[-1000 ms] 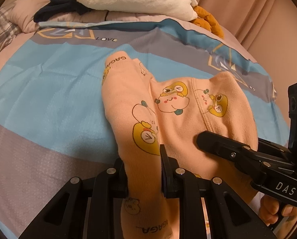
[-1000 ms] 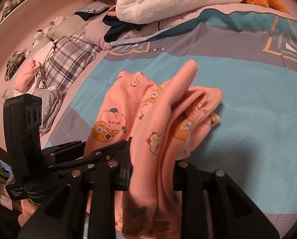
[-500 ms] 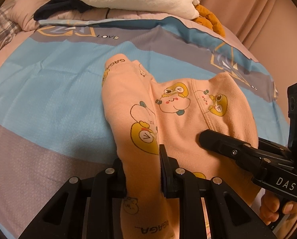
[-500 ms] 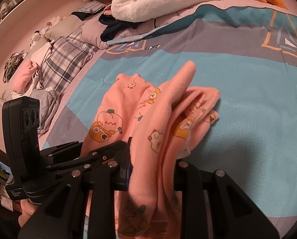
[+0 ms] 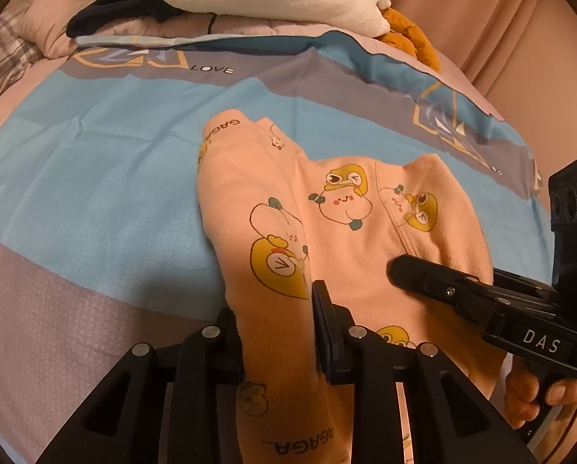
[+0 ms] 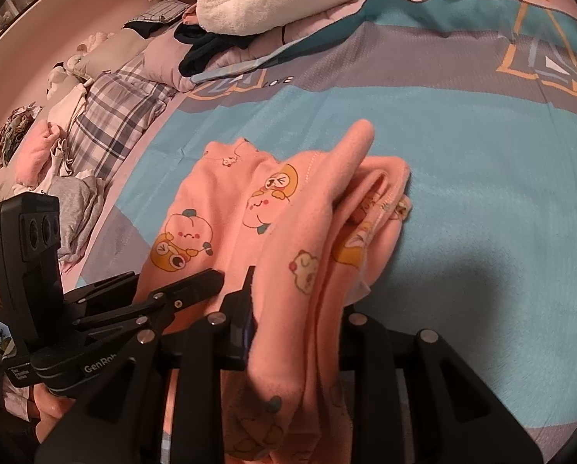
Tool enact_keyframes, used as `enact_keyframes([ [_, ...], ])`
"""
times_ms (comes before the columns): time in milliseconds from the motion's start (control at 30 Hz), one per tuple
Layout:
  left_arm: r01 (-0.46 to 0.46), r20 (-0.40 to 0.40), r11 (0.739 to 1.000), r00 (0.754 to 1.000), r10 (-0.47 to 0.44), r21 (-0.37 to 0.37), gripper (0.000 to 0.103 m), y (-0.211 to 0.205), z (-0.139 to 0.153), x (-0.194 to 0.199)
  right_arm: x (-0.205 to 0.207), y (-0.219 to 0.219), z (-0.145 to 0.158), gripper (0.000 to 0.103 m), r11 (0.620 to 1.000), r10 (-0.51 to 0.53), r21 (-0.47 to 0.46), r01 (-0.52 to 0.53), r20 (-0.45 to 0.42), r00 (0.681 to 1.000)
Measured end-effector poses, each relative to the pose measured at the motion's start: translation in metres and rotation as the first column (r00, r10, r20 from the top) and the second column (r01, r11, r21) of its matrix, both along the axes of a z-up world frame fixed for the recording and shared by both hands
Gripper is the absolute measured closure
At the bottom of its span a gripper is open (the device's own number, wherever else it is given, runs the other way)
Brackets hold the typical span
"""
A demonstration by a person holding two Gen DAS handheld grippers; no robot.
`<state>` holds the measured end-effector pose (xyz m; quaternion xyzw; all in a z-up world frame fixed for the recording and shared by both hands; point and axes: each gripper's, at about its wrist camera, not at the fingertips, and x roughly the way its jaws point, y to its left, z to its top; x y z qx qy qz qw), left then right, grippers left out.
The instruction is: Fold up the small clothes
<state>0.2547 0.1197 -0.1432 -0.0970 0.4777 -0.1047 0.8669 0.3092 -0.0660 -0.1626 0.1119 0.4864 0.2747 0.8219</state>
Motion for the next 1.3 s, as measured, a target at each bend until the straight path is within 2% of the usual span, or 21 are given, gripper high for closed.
enact_keyframes([
  [433,-0.009,-0.002,1.0,1.0,0.009,0.017,0.071,-0.002,-0.001,0.0,0.003,-0.005,-0.007,0.073,1.0,-0.014,0.012,0.014,-0.048,0.999],
  [800,-0.015,-0.009,0.999,1.0,0.015,0.032,0.069,-0.001,0.001,-0.002,0.005,-0.009,-0.009,0.064,0.999,-0.039,-0.002,0.039,-0.071,0.997],
  [1300,-0.013,-0.013,0.998,1.0,0.014,0.062,0.068,-0.002,0.003,-0.003,0.003,-0.014,-0.009,0.062,0.999,-0.047,0.008,0.048,-0.088,0.995],
])
